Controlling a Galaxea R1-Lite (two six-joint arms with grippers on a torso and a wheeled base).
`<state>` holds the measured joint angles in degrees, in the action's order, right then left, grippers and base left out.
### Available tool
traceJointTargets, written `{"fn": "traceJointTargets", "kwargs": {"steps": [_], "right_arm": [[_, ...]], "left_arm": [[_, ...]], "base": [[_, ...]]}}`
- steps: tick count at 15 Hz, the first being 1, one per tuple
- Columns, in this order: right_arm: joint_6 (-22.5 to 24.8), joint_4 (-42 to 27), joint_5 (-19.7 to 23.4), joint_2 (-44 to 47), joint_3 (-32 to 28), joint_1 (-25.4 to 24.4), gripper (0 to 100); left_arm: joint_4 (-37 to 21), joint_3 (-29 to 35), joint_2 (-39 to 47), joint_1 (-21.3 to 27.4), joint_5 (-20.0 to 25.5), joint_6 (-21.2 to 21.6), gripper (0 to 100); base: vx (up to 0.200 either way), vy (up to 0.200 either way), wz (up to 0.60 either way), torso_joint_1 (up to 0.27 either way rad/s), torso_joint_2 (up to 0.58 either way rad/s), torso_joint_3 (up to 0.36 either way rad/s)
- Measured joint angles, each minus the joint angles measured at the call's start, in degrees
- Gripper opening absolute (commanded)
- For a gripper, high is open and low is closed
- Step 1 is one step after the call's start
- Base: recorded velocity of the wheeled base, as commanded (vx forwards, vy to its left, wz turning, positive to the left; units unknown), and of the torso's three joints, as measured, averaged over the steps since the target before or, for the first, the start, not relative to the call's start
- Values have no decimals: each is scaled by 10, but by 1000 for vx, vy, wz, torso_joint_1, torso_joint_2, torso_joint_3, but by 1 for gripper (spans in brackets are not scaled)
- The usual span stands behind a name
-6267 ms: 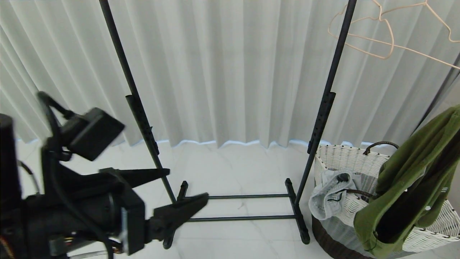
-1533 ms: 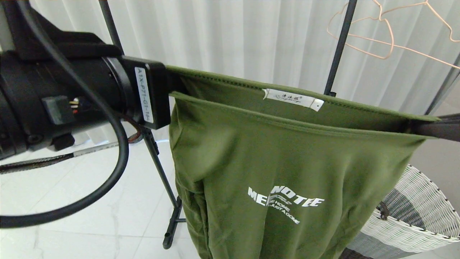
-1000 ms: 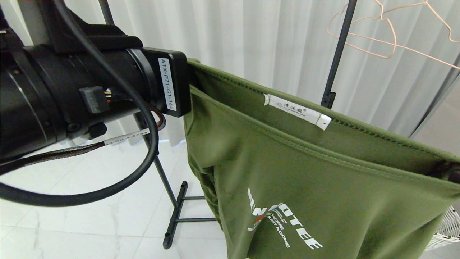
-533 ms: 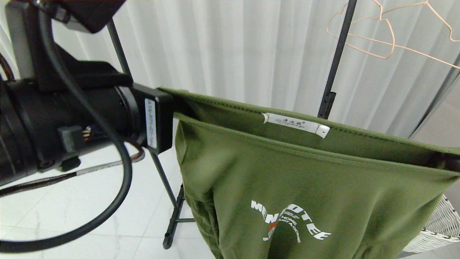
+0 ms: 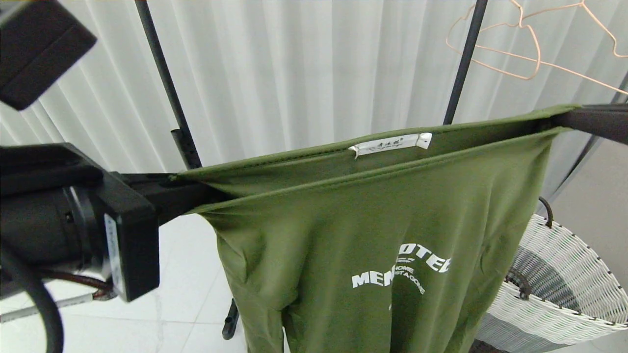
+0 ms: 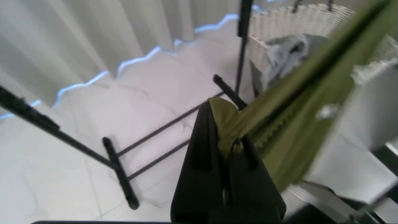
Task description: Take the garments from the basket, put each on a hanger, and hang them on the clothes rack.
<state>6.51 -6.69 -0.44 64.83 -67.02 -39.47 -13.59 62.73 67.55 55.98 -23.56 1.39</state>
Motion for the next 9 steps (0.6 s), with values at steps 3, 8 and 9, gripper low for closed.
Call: {"fn": "traceJointTargets", "kwargs": {"steps": [3,8,9], "right_arm": [[0,68,2,39,0,5,0],[0,132,3,94,-3,4,0],[0,132,2,97,-3,4,0]], "left_arm": [[-1,-23,-20,33,-1,-4,0],[-12,-35,-39,116,-2,-5,0],[-12,-36,-39,124,-1,-5,0]], "base": [[0,0,0,0,0,0],[0,0,0,0,0,0],[0,0,0,0,0,0]]}}
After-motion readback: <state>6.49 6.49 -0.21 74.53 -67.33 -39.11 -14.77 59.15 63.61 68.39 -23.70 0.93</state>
